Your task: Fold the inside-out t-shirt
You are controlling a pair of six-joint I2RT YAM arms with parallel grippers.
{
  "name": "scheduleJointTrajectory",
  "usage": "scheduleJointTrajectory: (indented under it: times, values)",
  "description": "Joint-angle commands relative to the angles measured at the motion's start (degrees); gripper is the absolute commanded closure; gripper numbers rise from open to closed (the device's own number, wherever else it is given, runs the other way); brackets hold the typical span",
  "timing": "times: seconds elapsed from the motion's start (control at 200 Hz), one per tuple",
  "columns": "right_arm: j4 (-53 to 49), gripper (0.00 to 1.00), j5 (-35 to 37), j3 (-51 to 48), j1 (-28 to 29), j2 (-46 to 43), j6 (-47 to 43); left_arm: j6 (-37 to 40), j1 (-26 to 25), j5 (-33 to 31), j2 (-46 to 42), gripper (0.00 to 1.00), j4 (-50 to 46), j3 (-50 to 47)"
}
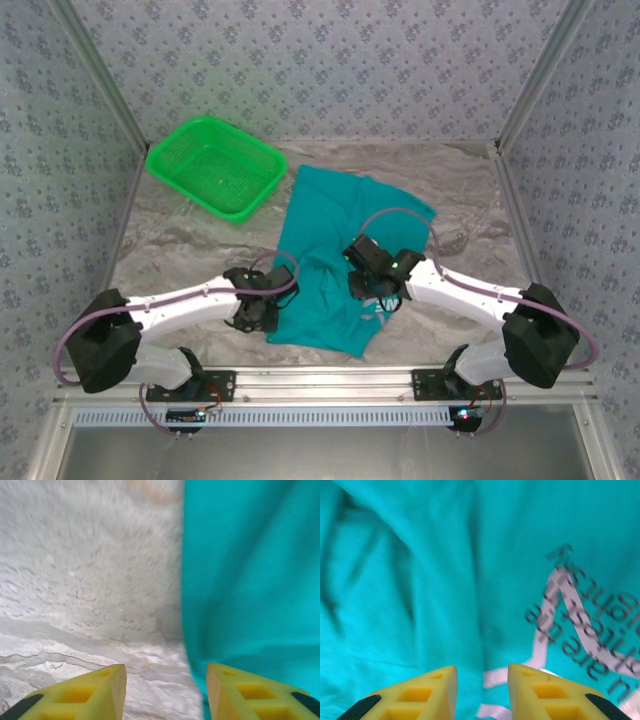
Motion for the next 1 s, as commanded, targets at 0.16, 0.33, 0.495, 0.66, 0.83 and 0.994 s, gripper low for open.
scheduleJointTrajectory:
  times: [0.16, 0.33, 0.495, 0.66, 0.83, 0.994]
  values:
    - [10.74, 0.66, -8.33, 4.06, -1.37, 9.16, -1.9, 12.1, 3.9, 13.92, 3.25, 0.5, 17.58, 12.03]
    - [13.53, 0.7, -6.02, 2.64, -4.1, 13.93, -1.27, 12.48, 5.98, 17.19, 11.5, 0.49, 23.5, 13.75]
    - [12.79, 0.97, -4.55, 2.05, -4.39, 13.22, -2.06, 12.14, 7.05, 13.09, 18.18, 0.52, 24.96, 14.34]
    - [10.94, 1.0, -3.2, -0.14, -7.76, 8.01, -1.64, 13.84, 10.17, 16.23, 19.66, 0.86, 29.18, 10.14]
    - [12.08, 1.0, -4.08, -2.47, -14.67, 6.08, -6.24, 20.48, 10.46, 24.58, 15.48, 1.0, 31.63, 5.77]
    - [11.94, 0.91, -15.6, -1.97, -15.25, 3.58, -11.72, 23.78, 11.17, 35.7, 11.41, 1.0, 33.79, 3.11]
